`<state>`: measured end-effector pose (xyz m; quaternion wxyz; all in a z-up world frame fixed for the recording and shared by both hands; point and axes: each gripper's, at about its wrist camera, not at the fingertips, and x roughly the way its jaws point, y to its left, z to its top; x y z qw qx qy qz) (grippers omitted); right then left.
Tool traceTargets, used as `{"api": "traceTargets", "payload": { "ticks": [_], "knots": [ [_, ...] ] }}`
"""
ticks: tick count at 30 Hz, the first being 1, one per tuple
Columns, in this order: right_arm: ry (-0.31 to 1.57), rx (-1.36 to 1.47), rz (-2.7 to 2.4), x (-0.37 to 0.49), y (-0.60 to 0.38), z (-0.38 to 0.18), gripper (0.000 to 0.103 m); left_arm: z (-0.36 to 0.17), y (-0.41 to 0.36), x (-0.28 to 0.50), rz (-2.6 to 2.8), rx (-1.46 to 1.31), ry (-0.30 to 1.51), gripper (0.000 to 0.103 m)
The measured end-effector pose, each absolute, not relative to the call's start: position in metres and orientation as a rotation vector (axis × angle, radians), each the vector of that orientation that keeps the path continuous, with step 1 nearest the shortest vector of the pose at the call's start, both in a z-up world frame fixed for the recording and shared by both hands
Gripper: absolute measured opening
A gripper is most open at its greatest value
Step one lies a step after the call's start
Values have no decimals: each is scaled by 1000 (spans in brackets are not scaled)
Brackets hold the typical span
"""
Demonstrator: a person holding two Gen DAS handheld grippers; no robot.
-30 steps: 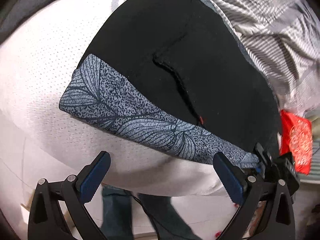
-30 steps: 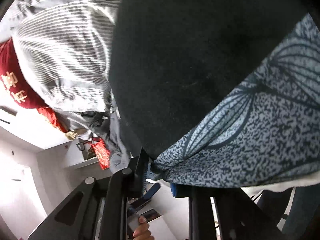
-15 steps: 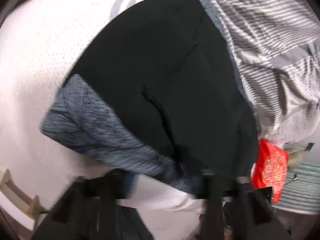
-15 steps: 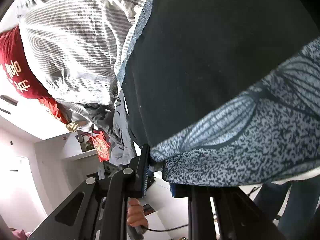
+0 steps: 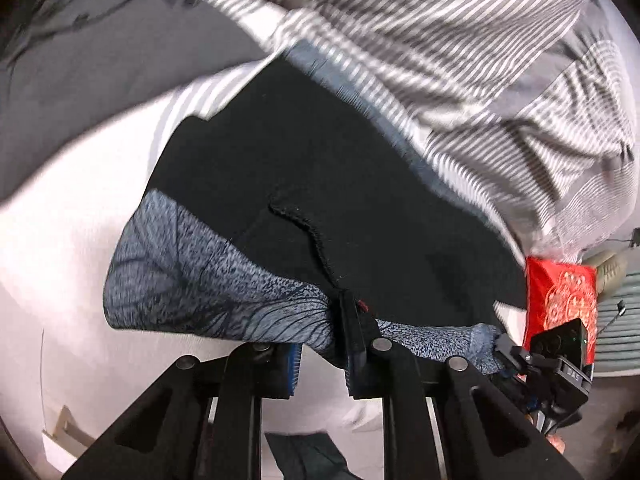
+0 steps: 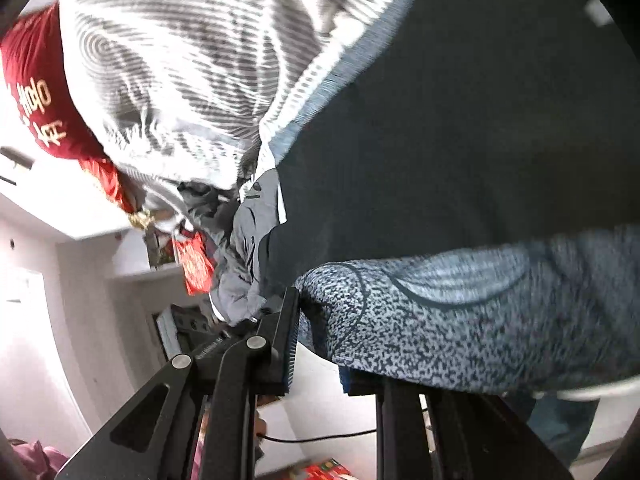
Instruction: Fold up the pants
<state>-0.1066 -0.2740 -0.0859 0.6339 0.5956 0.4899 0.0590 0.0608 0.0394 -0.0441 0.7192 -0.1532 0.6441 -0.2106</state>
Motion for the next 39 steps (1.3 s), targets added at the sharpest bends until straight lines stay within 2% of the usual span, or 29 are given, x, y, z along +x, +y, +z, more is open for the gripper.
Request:
{"api": "traceTargets", "payload": {
  "ticks": [7,16,18,19,20,21,23,24,25,26,27,33,36,39],
  "knots": [
    [1208,1354,195,-33,-322,-90,19,-19,-4,131,-462,-266,1330,18],
    [1340,1438,142,50,-382,-170,19,-61,-87,211,-391,-153,1297,19],
    [1378,1436,127,61,-390,-188,19,-74,-102,222,-346,-100,1306,27],
    [1398,1431,120,67,-393,-196,19,-82,-106,227,-310,-67,1311,37],
    [1424,1430,111,71,-395,-204,20,-87,-108,231,-273,-38,1316,52],
    [1441,1438,100,74,-396,-210,21,-90,-109,234,-237,-17,1318,56],
    [1446,1482,91,78,-401,-217,29,-87,-107,238,-215,-34,1315,56],
    [1430,1497,107,82,-403,-215,44,-83,-106,238,-209,-38,1309,59],
    [1415,1496,121,85,-405,-211,66,-78,-105,238,-204,-32,1298,66],
    [1395,1485,139,88,-407,-205,76,-70,-105,237,-192,-11,1281,74],
    [1376,1456,153,93,-410,-195,85,-63,-105,234,-184,14,1262,76],
    [1354,1043,170,104,-402,-116,85,-59,-115,212,-203,103,1291,76],
    [1380,959,234,94,-379,-103,83,-83,-125,198,-191,149,1339,76],
    [1475,819,270,77,-354,-114,80,-109,-131,187,-151,209,1360,76]
  ]
}}
